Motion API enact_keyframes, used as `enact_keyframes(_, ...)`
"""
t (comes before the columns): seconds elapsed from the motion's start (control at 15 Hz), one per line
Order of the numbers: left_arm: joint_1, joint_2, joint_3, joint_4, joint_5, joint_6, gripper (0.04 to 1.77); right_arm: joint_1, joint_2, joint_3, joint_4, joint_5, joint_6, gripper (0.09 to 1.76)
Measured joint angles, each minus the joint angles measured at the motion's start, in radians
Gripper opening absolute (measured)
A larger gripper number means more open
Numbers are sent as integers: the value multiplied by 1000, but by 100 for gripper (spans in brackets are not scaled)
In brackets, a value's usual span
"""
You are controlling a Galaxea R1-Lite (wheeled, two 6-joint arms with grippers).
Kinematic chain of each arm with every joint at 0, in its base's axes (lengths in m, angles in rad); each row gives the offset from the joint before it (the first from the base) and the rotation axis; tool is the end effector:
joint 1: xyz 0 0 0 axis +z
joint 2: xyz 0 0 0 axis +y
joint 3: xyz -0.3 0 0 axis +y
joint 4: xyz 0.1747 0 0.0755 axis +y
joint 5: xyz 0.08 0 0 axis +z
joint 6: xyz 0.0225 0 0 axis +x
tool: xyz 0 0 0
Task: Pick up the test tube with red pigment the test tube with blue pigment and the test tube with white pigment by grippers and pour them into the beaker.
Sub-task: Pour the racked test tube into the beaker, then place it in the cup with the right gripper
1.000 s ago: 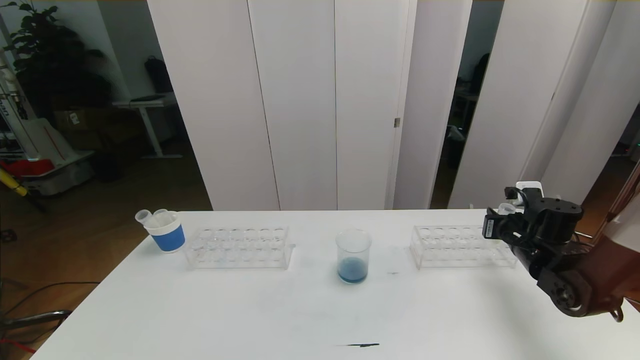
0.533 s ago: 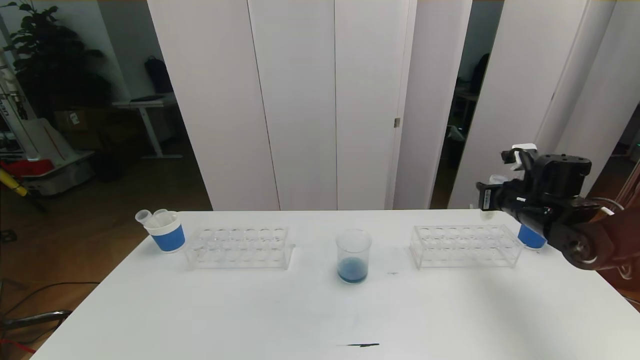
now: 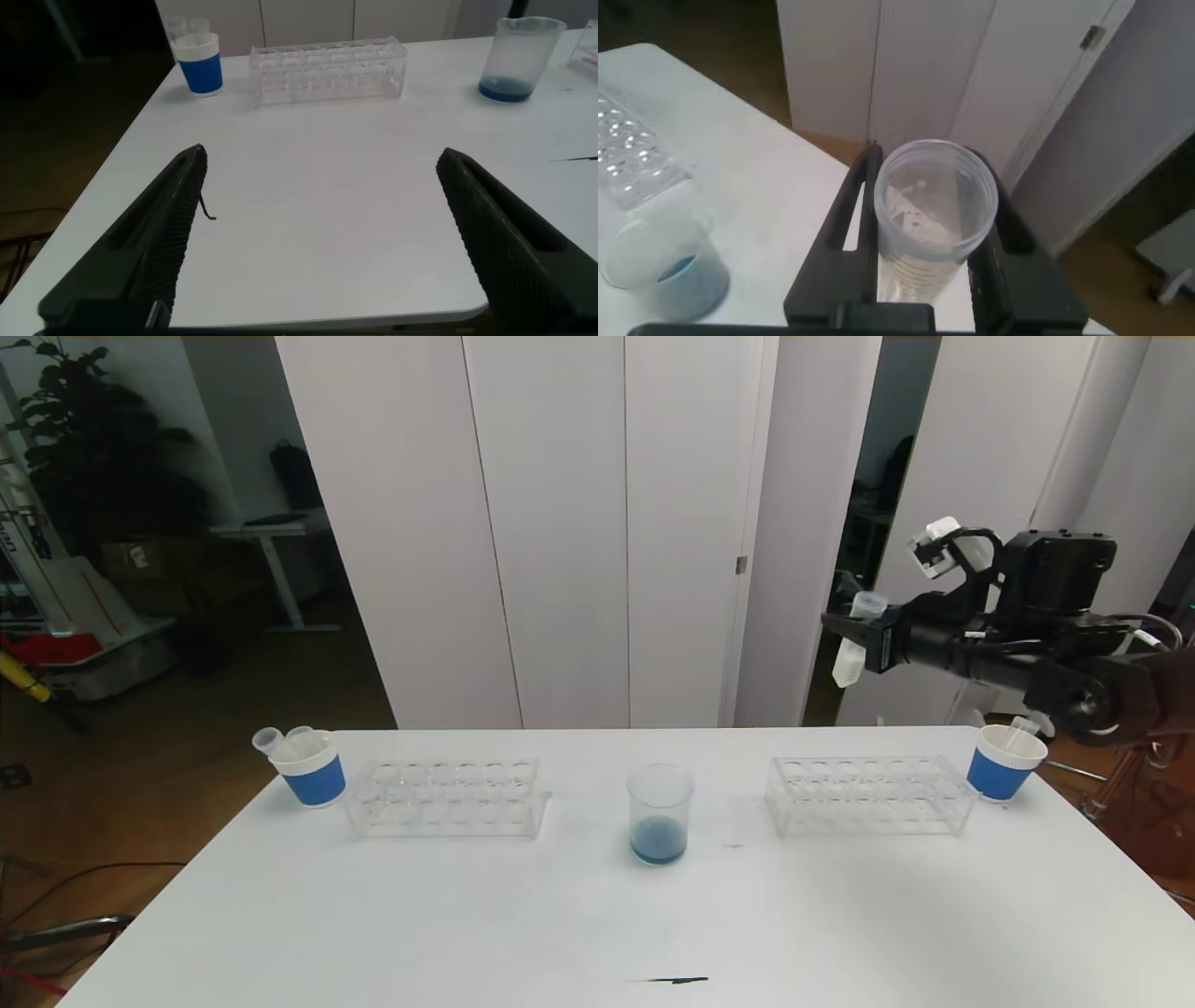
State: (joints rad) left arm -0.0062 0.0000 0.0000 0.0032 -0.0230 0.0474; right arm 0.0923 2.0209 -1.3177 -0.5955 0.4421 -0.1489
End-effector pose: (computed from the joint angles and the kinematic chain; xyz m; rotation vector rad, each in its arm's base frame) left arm -0.0228 -0.0004 0.0752 0.0474 0.0025 -0.0293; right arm 0.4097 0.0476 0.2040 -0.1262 0.0674 0.5407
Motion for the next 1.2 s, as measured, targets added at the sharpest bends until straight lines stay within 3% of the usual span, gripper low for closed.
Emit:
enact_keyframes(0.33, 0, 1, 0, 0, 0, 0, 175, 73, 37, 9, -8, 90, -117, 60)
enact_keyframes(0.73, 0, 2, 0, 0, 0, 0, 175, 156, 46, 30, -40, 129, -128, 60)
enact_keyframes(0.93, 0, 2, 0, 0, 0, 0, 175, 203, 70, 26, -160, 103, -132, 60)
enact_keyframes(1.07, 0, 2, 0, 0, 0, 0, 175, 232, 114, 19, -261, 0, -137, 60)
enact_keyframes(1.2, 0, 2, 0, 0, 0, 0, 175, 262, 157, 16, -301, -32, -155, 60)
